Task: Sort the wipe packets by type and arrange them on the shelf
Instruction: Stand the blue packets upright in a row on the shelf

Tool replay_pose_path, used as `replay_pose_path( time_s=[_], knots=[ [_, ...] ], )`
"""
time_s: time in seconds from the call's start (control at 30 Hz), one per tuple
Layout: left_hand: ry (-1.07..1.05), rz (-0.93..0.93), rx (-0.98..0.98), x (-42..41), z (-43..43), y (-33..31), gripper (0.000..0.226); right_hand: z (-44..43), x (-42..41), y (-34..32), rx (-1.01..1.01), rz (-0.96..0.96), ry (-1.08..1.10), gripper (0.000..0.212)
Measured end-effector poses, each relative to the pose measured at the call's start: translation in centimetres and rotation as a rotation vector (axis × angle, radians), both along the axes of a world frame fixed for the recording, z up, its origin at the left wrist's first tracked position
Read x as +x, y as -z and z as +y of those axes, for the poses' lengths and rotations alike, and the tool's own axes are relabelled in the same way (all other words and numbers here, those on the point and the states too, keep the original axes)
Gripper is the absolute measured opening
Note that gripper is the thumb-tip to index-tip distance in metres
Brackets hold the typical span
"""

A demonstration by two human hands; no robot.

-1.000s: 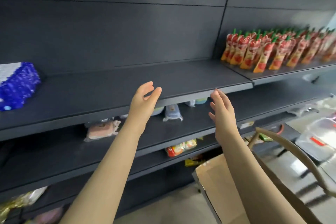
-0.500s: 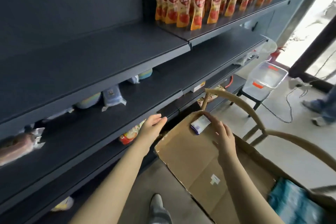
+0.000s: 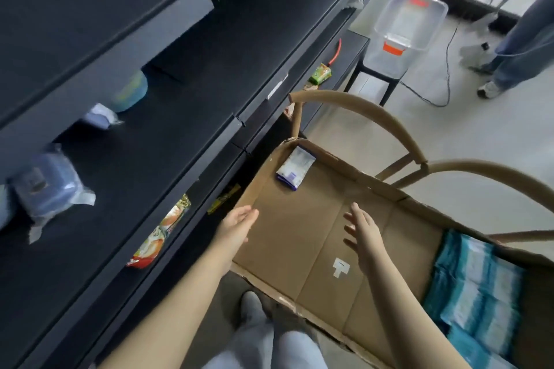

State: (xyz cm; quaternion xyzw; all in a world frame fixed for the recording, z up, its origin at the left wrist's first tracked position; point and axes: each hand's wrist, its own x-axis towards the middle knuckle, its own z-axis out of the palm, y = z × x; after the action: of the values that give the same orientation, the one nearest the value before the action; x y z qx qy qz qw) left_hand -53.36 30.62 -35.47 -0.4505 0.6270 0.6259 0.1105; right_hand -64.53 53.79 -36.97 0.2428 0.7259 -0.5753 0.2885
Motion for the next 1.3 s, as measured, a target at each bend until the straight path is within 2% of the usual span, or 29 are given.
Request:
replay_pose_path(
  time_s=[0.27, 0.4, 0.6, 0.7, 0.77, 0.87, 0.97, 1.03, 1.1, 1.23, 1.3],
  knots=[
    [0.106, -0.093, -0.119, -12.5, -0.4, 12.0, 0.048, -0.8, -8.2, 13.7, 0.032, -0.150, 0.010, 0.039],
    [0.186, -0.089, -0.242, -19.3, -0.2, 17.4, 0.054, -1.0, -11.3, 18.9, 0.019, -0.185, 0.043, 0.041],
    [0.296, -0.117, -0.506, -24.2, 0.8, 23.1, 0.055, -1.0, -13.1, 22.6, -0.062, -0.191, 0.089, 0.025],
    [0.303, -0.205, -0.512, -24.0, 1.5, 24.7, 0.064, -1.2, -13.4, 23.0, -0.107, -0.173, 0.064, 0.022],
    [0.192, -0.232, -0.335, -23.4, 2.0, 24.8, 0.067, -1.6, -13.3, 22.7, -0.122, -0.166, 0.030, 0.024],
    [0.048, -0.198, -0.092, -21.5, 2.8, 23.9, 0.041, -2.5, -13.0, 21.8, -0.106, -0.117, -0.101, 0.031],
    [-0.005, -0.156, 0.089, -18.6, 3.6, 21.9, 0.035, -3.7, -12.1, 20.1, -0.134, -0.066, -0.281, 0.037],
    [0.038, -0.118, 0.127, -16.4, 4.1, 20.1, 0.037, -4.7, -11.3, 18.1, -0.209, -0.061, -0.403, 0.044],
    [0.079, -0.082, 0.135, -13.9, 4.7, 17.5, 0.042, -6.1, -10.0, 15.2, -0.323, -0.060, -0.494, 0.042],
    [0.054, 0.106, 0.031, -7.5, 5.9, 11.6, 0.049, -8.5, -5.2, 9.6, -0.410, 0.009, -0.531, 0.036],
    [-0.012, 0.160, -0.043, -3.5, 5.9, 8.0, 0.053, -9.3, -1.6, 6.9, -0.463, 0.046, -0.550, 0.041]
  ],
)
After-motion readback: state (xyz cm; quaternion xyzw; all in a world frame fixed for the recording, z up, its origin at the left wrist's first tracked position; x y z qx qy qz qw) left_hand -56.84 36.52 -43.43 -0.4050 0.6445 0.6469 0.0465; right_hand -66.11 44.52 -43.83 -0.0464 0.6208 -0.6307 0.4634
